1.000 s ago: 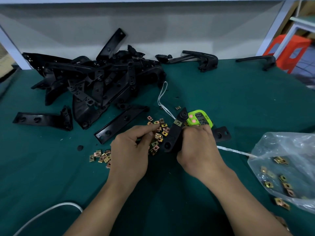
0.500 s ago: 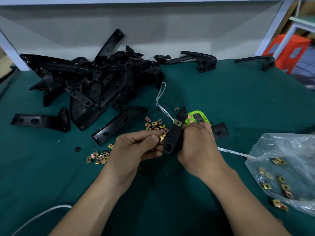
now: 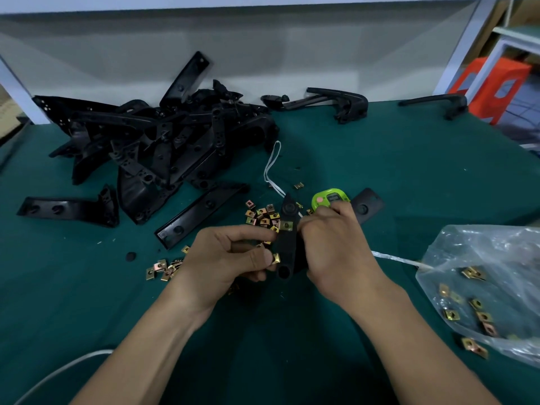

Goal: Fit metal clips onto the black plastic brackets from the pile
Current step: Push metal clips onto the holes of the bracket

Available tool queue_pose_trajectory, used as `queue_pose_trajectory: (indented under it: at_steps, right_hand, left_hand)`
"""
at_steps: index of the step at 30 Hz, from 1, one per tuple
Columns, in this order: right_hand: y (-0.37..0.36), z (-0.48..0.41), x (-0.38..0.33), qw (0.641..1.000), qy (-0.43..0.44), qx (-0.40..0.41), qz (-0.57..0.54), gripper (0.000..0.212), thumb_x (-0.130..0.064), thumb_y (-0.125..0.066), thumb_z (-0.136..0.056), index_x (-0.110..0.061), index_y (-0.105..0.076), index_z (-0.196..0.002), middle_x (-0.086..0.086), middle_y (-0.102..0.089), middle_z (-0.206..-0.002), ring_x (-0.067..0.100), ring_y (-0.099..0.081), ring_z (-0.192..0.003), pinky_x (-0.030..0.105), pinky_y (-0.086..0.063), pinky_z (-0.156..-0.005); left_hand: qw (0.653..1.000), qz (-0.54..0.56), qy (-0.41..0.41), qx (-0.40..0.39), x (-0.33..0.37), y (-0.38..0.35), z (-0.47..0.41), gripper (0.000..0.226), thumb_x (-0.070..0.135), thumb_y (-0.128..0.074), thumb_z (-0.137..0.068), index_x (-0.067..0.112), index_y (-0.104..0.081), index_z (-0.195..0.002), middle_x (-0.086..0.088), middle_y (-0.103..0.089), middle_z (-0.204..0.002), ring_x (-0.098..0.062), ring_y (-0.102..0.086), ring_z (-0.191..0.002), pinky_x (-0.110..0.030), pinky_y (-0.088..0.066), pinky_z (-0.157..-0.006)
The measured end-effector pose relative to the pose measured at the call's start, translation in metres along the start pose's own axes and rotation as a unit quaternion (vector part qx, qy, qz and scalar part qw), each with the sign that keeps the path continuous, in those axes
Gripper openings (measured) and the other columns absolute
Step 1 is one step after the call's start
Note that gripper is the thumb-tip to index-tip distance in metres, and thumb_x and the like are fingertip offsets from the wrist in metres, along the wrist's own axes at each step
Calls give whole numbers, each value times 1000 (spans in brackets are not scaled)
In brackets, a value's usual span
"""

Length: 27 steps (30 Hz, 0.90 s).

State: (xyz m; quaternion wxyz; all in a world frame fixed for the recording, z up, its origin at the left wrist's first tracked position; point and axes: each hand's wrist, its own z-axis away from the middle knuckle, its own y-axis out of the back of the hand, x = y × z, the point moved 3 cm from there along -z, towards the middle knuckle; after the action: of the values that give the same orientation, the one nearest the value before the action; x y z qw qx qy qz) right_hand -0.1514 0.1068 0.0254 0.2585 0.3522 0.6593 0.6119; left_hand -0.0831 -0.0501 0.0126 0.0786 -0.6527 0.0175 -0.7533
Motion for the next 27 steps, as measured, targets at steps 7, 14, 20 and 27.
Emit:
queue_pose_trajectory:
  at_steps: [7,14,20,27]
  right_hand:
    - [-4,0,-8,999,37,-5,23,31,-7,-62,-64,-28,-40,-65,-8,-39,-65,19,-49,-84,34,-25,-92]
    - [-8,-1,0,1000,2,-8,28,39,-10,-70,-59,-28,-35,-61,-10,-33,-61,16,-52,-83,31,-21,-89]
    - [-4,0,-7,1000,26,-5,15,31,-9,-65,-62,-29,-42,-66,-10,-48,-68,18,-52,-86,32,-23,-91]
    - [-3,0,-7,999,32,23,21,30,-9,-68,-60,-28,-46,-69,-9,-38,-64,19,-55,-83,32,-21,-86]
  left_hand:
    - [999,-43,-12,-11,2,-1,1,54,5,-88,-65,41,-79,-104,-20,-72,-67,-21,-62,-53,-25,-53,-54]
    - [1000,-4,-13,8,2,6,-1,50,10,-83,-65,27,-78,-111,-21,-72,-70,-19,-59,-53,-24,-52,-55]
    - [999,-47,-15,-15,-2,2,-2,48,11,-80,-70,41,-78,-108,-16,-72,-69,-18,-55,-51,-24,-49,-53]
    - [999,-36,-20,-20,-2,5,-3,48,13,-82,-69,37,-78,-110,-18,-73,-70,-24,-51,-56,-22,-42,-49]
